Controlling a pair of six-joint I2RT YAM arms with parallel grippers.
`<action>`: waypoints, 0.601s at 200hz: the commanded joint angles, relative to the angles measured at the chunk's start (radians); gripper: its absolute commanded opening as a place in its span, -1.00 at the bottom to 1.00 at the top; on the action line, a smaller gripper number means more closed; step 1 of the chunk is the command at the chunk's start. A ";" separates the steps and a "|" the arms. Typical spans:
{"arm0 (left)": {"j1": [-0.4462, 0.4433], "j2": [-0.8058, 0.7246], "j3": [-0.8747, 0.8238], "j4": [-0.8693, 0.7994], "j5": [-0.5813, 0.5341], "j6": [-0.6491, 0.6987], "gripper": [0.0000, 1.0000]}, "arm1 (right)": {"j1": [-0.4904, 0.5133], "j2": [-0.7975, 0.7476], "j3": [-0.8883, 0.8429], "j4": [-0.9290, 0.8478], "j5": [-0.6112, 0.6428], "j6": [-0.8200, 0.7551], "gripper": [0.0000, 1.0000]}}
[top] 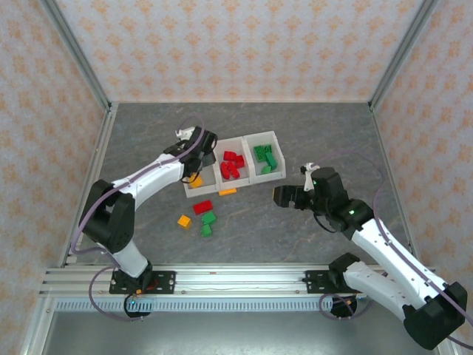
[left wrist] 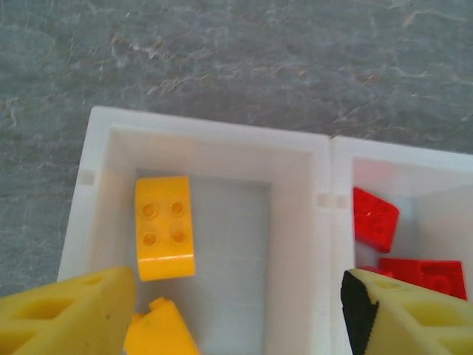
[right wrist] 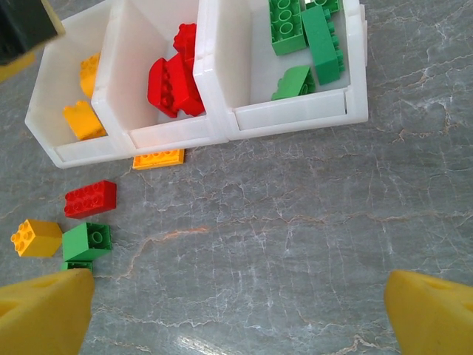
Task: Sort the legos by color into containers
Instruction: Place the lego in the container, then move the lego to the center of the table.
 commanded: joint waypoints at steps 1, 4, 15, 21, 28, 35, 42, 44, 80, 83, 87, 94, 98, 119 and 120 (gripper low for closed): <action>0.012 -0.050 -0.001 0.036 0.042 0.038 0.63 | 0.004 0.002 -0.011 0.021 0.015 0.008 1.00; 0.010 -0.058 -0.008 0.039 0.051 0.040 0.64 | 0.004 0.002 -0.011 0.022 0.015 0.008 1.00; 0.008 -0.092 -0.042 0.057 0.082 0.045 0.69 | 0.004 0.004 -0.010 0.023 0.016 0.008 1.00; 0.003 -0.111 -0.064 0.065 0.096 0.047 0.75 | 0.004 0.004 -0.011 0.022 0.017 0.008 1.00; -0.003 -0.134 -0.089 0.066 0.099 0.040 0.89 | 0.006 0.003 -0.011 0.022 0.019 0.008 1.00; -0.009 -0.153 -0.118 0.061 0.099 0.030 0.99 | 0.006 0.004 -0.011 0.021 0.021 0.010 1.00; -0.014 -0.168 -0.144 0.051 0.112 0.022 0.99 | 0.006 0.004 -0.010 0.020 0.022 0.010 1.00; -0.014 -0.172 -0.150 0.048 0.116 0.020 0.99 | 0.006 0.003 -0.010 0.020 0.023 0.011 1.00; -0.109 -0.242 -0.268 0.004 0.115 -0.031 0.99 | 0.006 -0.005 -0.010 0.021 0.028 0.012 1.00; -0.123 -0.248 -0.276 0.005 0.113 -0.035 0.99 | 0.006 -0.006 -0.011 0.021 0.029 0.011 1.00; -0.142 -0.257 -0.286 0.006 0.109 -0.046 0.98 | 0.006 -0.005 -0.011 0.022 0.029 0.011 1.00; -0.178 -0.268 -0.302 0.013 0.107 -0.063 0.98 | 0.006 -0.004 -0.011 0.023 0.029 0.012 1.00; -0.198 -0.274 -0.309 0.021 0.110 -0.072 0.98 | 0.006 -0.004 -0.011 0.023 0.028 0.012 1.00; -0.276 -0.280 -0.334 0.058 0.134 -0.119 0.90 | 0.006 -0.006 -0.009 0.021 0.024 0.010 1.00; -0.278 -0.280 -0.334 0.060 0.135 -0.119 0.90 | 0.006 -0.007 -0.008 0.020 0.024 0.010 1.00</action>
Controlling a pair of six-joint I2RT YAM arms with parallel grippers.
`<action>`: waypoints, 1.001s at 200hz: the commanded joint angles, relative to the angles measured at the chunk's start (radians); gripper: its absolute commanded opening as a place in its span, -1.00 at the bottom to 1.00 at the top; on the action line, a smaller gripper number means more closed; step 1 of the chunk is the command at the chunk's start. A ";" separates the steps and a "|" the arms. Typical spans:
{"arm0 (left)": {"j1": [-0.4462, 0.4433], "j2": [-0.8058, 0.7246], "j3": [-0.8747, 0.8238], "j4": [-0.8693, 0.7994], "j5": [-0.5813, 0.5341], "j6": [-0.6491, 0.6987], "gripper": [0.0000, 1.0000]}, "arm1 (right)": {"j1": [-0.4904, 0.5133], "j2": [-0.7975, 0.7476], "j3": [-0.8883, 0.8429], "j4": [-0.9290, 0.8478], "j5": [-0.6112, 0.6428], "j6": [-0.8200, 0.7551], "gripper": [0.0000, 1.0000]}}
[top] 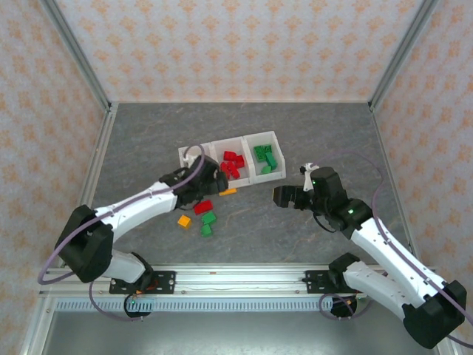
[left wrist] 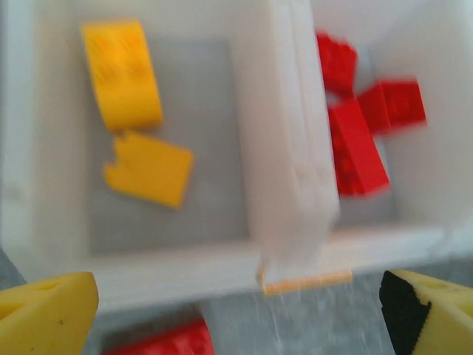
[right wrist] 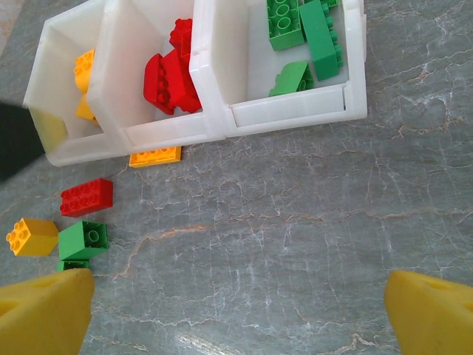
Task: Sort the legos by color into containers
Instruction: Move the lego to the center of the table.
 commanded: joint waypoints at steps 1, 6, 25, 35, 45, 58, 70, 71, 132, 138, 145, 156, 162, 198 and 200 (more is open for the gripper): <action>-0.072 -0.029 -0.022 0.027 0.016 -0.071 0.90 | 0.006 -0.012 -0.008 0.020 0.023 0.010 1.00; -0.084 -0.022 -0.023 0.034 0.020 -0.077 0.90 | 0.006 -0.014 -0.008 0.019 0.023 0.010 1.00; -0.093 0.027 -0.006 0.036 0.026 -0.082 0.88 | 0.007 -0.022 -0.008 0.018 0.023 0.009 1.00; -0.093 0.068 0.009 0.037 0.035 -0.064 0.92 | 0.007 -0.027 -0.008 0.018 0.023 0.012 1.00; -0.091 0.118 0.036 0.026 0.044 -0.048 0.95 | 0.007 -0.029 -0.007 0.017 0.024 0.011 1.00; -0.089 0.178 0.073 0.016 0.046 -0.034 0.97 | 0.010 -0.033 -0.007 0.016 0.023 0.010 1.00; -0.081 0.231 0.107 0.012 0.057 -0.025 0.98 | 0.011 -0.034 -0.007 0.018 0.023 0.009 1.00; -0.080 0.234 0.110 0.012 0.058 -0.024 0.98 | 0.011 -0.035 -0.007 0.017 0.023 0.009 1.00; 0.016 0.334 0.202 0.025 0.050 -0.001 0.99 | 0.013 -0.040 -0.005 0.018 0.027 0.009 1.00; 0.024 0.341 0.212 0.027 0.054 0.007 0.99 | 0.013 -0.040 -0.005 0.019 0.025 0.008 1.00; 0.033 0.353 0.231 0.023 0.054 0.017 0.99 | 0.013 -0.040 -0.005 0.020 0.024 0.008 1.00; 0.041 0.375 0.267 0.006 0.038 0.029 0.99 | 0.013 -0.039 -0.006 0.021 0.025 0.009 1.00; 0.043 0.387 0.286 -0.004 0.027 0.035 0.99 | 0.013 -0.039 -0.007 0.021 0.025 0.008 1.00; 0.038 0.418 0.320 -0.023 0.032 0.035 0.99 | 0.014 -0.038 -0.004 0.016 0.023 0.009 0.99; 0.036 0.417 0.316 -0.020 0.035 0.032 0.99 | 0.014 -0.038 -0.005 0.016 0.023 0.008 0.99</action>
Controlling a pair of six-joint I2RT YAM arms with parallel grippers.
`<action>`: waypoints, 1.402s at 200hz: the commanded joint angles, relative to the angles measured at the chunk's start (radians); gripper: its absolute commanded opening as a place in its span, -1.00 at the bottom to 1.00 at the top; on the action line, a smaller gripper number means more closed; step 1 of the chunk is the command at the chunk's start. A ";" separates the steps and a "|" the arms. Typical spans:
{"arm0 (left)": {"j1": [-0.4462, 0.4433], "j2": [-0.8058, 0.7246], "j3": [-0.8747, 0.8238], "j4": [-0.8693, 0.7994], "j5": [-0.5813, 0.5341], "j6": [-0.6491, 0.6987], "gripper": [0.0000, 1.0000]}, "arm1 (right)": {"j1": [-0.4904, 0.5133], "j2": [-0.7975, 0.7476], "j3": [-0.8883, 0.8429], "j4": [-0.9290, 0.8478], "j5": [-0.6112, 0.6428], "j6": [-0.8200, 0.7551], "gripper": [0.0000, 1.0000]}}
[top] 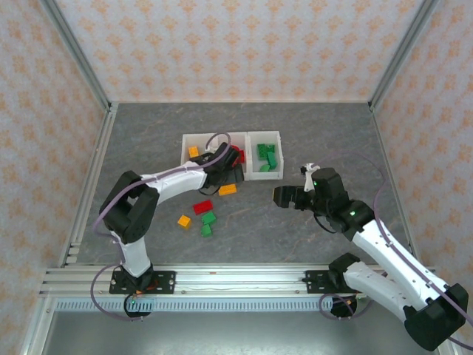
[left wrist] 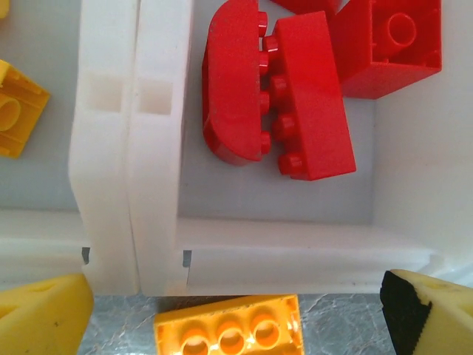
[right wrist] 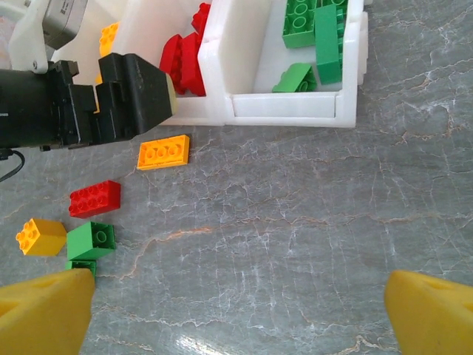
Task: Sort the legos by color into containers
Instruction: Move the lego to the center of the table, then pick up the lego from the center of the table.
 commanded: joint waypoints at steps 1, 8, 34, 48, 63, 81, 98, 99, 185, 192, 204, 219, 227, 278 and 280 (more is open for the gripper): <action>-0.011 0.005 0.008 -0.019 -0.008 0.017 0.99 | 0.007 -0.016 -0.005 0.017 0.023 0.008 1.00; -0.021 -0.002 -0.006 -0.016 -0.009 0.007 0.99 | 0.007 -0.014 -0.005 0.018 0.023 0.008 1.00; -0.075 -0.025 -0.031 -0.050 -0.075 -0.051 0.99 | 0.007 -0.013 -0.008 0.022 0.017 0.007 1.00; -0.103 -0.031 -0.042 -0.049 -0.121 -0.109 0.99 | 0.007 -0.011 -0.009 0.028 0.006 0.005 1.00; -0.129 -0.032 -0.068 -0.008 -0.155 -0.176 0.99 | 0.007 -0.011 -0.014 0.035 -0.006 0.003 1.00; -0.156 -0.025 -0.080 0.022 -0.211 -0.252 0.99 | 0.007 -0.013 -0.009 0.029 -0.006 0.001 1.00; -0.171 -0.007 -0.064 0.006 -0.273 -0.299 0.99 | 0.009 -0.019 -0.007 0.029 -0.008 0.002 1.00; -0.173 -0.005 -0.063 0.004 -0.277 -0.301 0.99 | 0.010 -0.020 -0.008 0.029 -0.008 0.002 1.00; -0.174 0.086 -0.037 -0.020 -0.344 -0.338 0.92 | 0.017 -0.025 -0.010 0.033 -0.016 -0.003 1.00; -0.176 0.112 -0.035 -0.014 -0.337 -0.332 0.91 | 0.019 -0.025 -0.010 0.033 -0.014 -0.003 1.00; -0.173 0.131 -0.025 -0.007 -0.312 -0.302 0.88 | 0.020 -0.025 -0.011 0.034 -0.014 -0.002 1.00; -0.172 0.159 0.001 -0.031 -0.298 -0.282 0.85 | 0.021 -0.025 -0.009 0.034 -0.013 -0.002 1.00; -0.170 0.168 0.008 -0.042 -0.296 -0.278 0.83 | 0.020 -0.025 -0.009 0.033 -0.012 -0.002 1.00; -0.132 0.150 -0.051 -0.026 -0.254 -0.244 0.52 | 0.021 -0.025 -0.005 0.027 0.009 0.003 1.00; -0.131 0.146 -0.055 -0.024 -0.255 -0.243 0.50 | 0.022 -0.025 -0.006 0.027 0.008 0.002 1.00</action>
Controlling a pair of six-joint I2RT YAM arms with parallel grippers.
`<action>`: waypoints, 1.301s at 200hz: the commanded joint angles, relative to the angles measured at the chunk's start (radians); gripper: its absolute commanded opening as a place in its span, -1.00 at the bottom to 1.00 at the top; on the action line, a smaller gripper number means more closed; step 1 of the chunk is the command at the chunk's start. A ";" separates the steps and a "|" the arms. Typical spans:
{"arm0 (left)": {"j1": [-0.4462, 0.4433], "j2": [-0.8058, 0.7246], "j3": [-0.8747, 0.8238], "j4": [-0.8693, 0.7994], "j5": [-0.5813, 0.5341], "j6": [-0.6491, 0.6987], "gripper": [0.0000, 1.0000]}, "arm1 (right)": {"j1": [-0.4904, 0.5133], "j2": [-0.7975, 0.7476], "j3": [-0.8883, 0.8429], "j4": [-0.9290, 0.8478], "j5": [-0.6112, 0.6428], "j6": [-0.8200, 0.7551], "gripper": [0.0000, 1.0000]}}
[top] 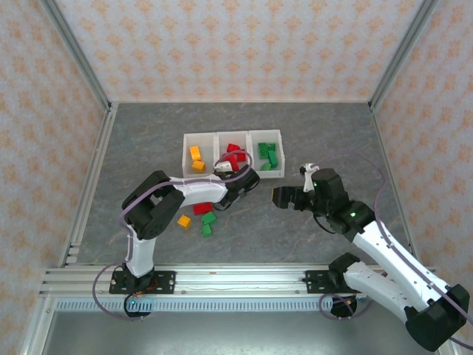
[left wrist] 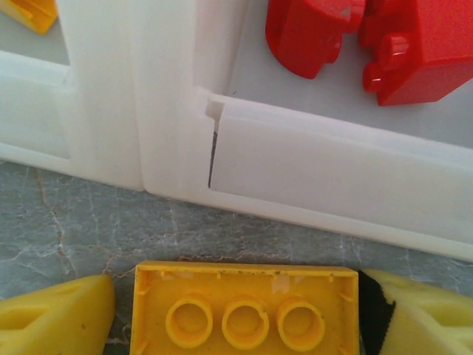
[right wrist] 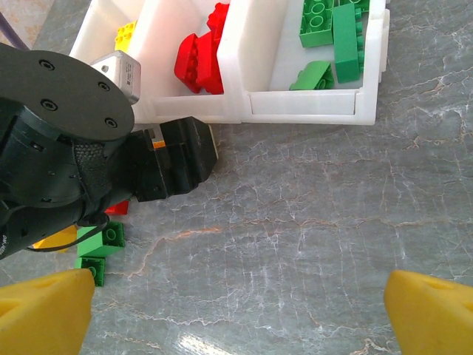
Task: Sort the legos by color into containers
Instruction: Pick up the lego from the center of the table, then place the lego in the container.
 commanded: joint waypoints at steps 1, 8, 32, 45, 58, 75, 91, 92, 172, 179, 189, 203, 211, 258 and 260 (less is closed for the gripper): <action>0.029 0.004 -0.048 0.013 0.035 0.019 0.49 | 0.007 -0.015 -0.006 0.020 0.012 0.003 1.00; 0.035 -0.006 -0.063 0.019 0.036 0.021 0.42 | 0.007 -0.013 -0.008 0.021 0.011 0.003 1.00; 0.050 -0.034 -0.098 0.036 0.035 0.022 0.19 | 0.007 -0.007 -0.008 0.021 0.014 0.002 1.00; 0.050 -0.042 -0.107 0.044 0.031 0.026 -0.02 | 0.007 -0.007 -0.006 0.020 0.018 0.003 1.00; 0.050 -0.042 -0.110 0.051 0.032 0.034 -0.10 | 0.007 -0.007 -0.005 0.017 0.028 0.004 1.00; 0.050 -0.076 -0.114 0.048 0.031 0.037 -0.13 | 0.007 -0.011 -0.003 0.014 0.041 0.006 1.00; 0.049 -0.106 -0.122 0.040 0.018 0.035 -0.15 | 0.007 -0.011 -0.003 0.014 0.047 0.007 1.00; 0.048 -0.108 -0.122 0.039 0.018 0.035 -0.16 | 0.007 -0.011 -0.003 0.014 0.047 0.007 1.00; 0.043 -0.393 -0.041 -0.152 -0.180 0.129 -0.13 | 0.007 -0.016 -0.002 0.004 0.104 0.020 1.00; 0.067 -0.409 -0.028 -0.155 -0.194 0.166 -0.12 | 0.007 -0.015 -0.003 0.007 0.103 0.020 1.00; 0.119 -0.421 -0.003 -0.158 -0.173 0.217 -0.12 | 0.007 -0.012 -0.003 0.008 0.104 0.019 1.00; 0.192 -0.421 0.035 -0.153 -0.140 0.299 -0.12 | 0.007 -0.010 -0.001 0.005 0.102 0.019 1.00; 0.225 -0.410 0.063 -0.152 -0.124 0.343 -0.12 | 0.007 -0.011 -0.001 0.004 0.104 0.020 1.00; 0.338 -0.246 0.247 -0.131 -0.085 0.566 -0.13 | 0.007 -0.015 -0.005 0.009 0.098 0.023 1.00; 0.341 -0.239 0.256 -0.130 -0.080 0.570 -0.13 | 0.007 -0.014 -0.006 0.009 0.098 0.021 1.00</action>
